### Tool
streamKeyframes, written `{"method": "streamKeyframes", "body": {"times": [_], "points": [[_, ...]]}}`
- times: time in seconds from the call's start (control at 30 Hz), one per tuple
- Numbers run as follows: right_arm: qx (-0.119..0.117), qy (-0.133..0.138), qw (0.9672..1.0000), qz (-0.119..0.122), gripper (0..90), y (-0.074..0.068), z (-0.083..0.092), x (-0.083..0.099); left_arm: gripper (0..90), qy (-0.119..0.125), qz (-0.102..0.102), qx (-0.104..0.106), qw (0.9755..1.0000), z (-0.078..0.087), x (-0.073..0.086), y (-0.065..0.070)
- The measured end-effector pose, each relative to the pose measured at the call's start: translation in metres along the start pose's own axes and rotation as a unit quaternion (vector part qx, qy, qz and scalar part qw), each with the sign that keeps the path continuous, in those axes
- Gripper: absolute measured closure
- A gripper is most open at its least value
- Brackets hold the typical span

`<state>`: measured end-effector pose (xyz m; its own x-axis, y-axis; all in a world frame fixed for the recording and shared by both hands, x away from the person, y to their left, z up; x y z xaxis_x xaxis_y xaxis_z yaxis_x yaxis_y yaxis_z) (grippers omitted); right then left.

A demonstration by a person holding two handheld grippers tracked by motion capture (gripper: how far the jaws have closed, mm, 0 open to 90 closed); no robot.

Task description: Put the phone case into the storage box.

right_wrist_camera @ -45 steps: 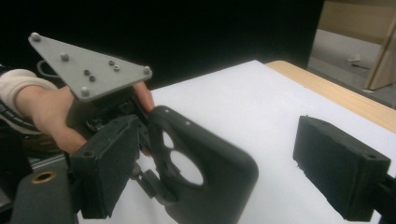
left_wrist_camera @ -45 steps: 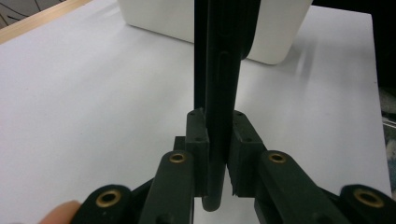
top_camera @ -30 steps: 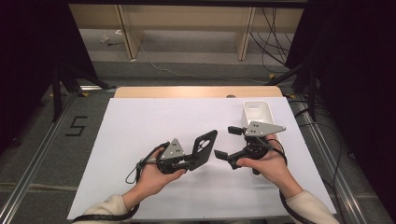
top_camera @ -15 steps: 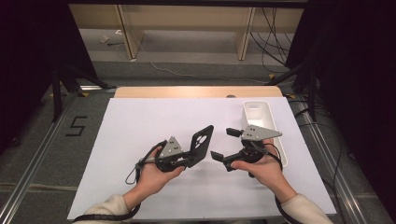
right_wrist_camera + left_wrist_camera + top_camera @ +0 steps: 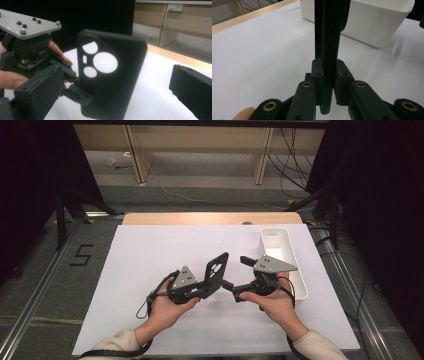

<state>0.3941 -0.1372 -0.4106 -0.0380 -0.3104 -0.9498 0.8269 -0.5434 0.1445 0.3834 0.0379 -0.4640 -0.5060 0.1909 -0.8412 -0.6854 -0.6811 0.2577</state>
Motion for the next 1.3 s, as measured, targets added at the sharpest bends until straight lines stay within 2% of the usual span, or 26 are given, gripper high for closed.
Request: {"method": "streamKeyframes", "body": {"times": [0.4,0.57,0.73,1.1,1.3], "points": [[0.013,0.004,0.9999,-0.003,0.3,-0.006,-0.010,-0.002,80.0,0.001,-0.001,0.003,1.0000,-0.006,0.000,0.008],[0.031,0.002,0.9995,-0.006,0.3,-0.002,-0.011,0.000,80.0,0.000,-0.002,0.005,1.0000,-0.007,0.000,0.010],[0.026,0.005,0.9996,-0.011,0.3,-0.005,-0.015,0.001,80.0,0.001,-0.002,0.006,1.0000,-0.007,0.000,0.010],[0.044,0.012,0.9989,-0.010,0.3,-0.005,-0.025,-0.003,80.0,-0.001,-0.006,0.007,1.0000,-0.007,0.001,0.012],[0.041,0.014,0.9990,-0.009,1.0,-0.007,-0.028,-0.004,80.0,0.000,-0.005,0.008,1.0000,-0.007,0.001,0.011]]}}
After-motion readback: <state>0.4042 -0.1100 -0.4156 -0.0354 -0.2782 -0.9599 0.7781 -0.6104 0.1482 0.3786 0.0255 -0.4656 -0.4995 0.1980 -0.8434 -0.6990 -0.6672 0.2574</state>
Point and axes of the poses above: each handheld gripper's, and its own axes: z roughly backward along the jaws, x roughly out of its underside, y roughly to its right, the point moved 5 cm from there along -z, roughly forward along the jaws, and after that the axes turned 13 degrees about z, right-handed, at the moved point
